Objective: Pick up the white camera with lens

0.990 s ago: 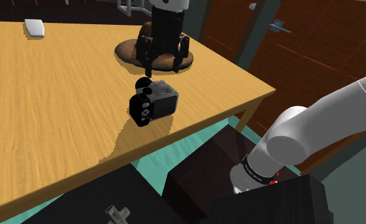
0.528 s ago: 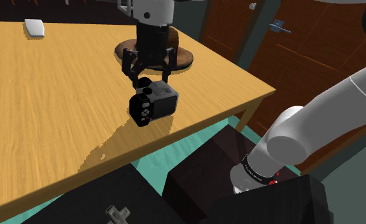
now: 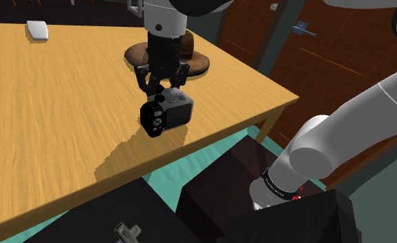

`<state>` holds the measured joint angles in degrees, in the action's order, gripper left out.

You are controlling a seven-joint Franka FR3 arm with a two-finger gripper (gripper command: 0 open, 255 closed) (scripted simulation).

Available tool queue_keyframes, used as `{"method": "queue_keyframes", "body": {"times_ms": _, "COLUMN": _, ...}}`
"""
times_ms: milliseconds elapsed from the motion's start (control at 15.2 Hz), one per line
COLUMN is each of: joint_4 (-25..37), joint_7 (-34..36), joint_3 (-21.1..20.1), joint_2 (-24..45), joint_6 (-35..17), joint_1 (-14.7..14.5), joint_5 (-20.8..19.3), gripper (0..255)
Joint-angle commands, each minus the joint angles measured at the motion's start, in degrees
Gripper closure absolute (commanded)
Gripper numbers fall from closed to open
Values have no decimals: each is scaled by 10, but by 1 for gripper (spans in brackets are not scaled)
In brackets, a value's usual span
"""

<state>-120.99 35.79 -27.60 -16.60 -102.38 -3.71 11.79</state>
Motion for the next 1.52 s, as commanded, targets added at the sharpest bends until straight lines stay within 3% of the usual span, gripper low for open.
{"method": "queue_keyframes", "body": {"times_ms": 0, "joint_4": 0, "joint_7": 0, "joint_3": 0, "joint_2": 0, "joint_6": 0, "joint_1": 0, "joint_5": 0, "gripper": 255}}
{"method": "queue_keyframes", "body": {"times_ms": 330, "joint_4": 0, "joint_7": -1, "joint_3": 0, "joint_2": 0, "joint_6": 0, "joint_1": 0, "joint_5": 0, "gripper": 255}}
{"method": "queue_keyframes", "body": {"times_ms": 1452, "joint_4": 119, "joint_7": 10, "joint_3": 10, "joint_2": 4, "joint_6": 115, "joint_1": 5, "joint_5": -8, "gripper": 255}}
